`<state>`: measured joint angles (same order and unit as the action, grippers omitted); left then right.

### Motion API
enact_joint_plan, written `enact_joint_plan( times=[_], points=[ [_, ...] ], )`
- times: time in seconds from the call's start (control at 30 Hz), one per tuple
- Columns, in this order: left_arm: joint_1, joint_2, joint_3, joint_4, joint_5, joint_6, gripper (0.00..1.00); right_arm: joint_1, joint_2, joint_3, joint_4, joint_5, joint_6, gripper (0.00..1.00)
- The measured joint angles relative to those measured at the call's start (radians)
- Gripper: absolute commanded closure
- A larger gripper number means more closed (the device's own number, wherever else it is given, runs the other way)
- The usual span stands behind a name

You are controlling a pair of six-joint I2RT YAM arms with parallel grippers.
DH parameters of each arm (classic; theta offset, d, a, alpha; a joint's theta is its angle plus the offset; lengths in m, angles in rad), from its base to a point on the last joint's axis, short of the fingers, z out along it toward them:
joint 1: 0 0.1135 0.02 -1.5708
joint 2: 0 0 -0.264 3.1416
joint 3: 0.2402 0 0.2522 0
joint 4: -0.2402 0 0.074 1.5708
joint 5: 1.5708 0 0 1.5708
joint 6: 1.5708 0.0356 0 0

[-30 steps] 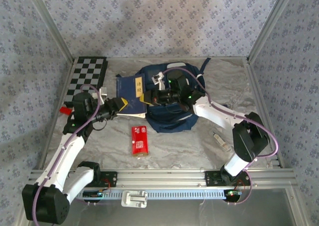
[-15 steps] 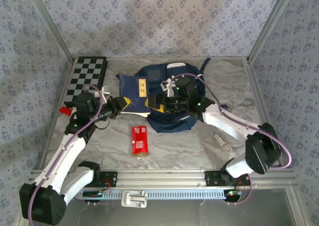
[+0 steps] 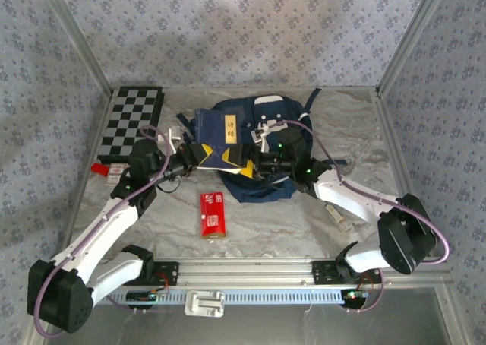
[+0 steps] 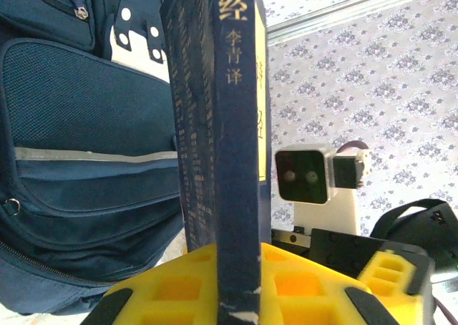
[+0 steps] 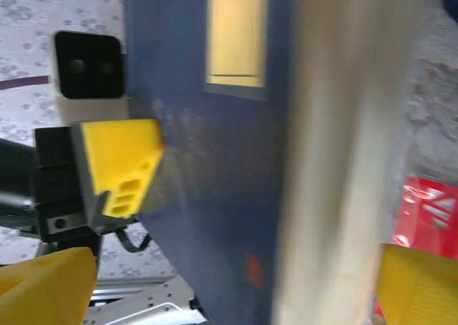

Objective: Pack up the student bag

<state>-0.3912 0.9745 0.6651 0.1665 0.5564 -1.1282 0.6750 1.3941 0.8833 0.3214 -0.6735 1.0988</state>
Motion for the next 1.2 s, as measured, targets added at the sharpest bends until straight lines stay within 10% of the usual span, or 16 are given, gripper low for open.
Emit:
enact_joint_plan(
  times=[0.87, 1.2],
  points=[
    [-0.010, -0.004, 0.056, -0.068, -0.055, 0.060, 1.00, -0.041, -0.051, -0.024, 0.132, -0.031, 0.116, 0.34],
    [-0.030, -0.004, 0.056, -0.059, -0.053, 0.047, 1.00, -0.025, 0.045, -0.012, 0.122, -0.039, 0.093, 0.73]
  ],
)
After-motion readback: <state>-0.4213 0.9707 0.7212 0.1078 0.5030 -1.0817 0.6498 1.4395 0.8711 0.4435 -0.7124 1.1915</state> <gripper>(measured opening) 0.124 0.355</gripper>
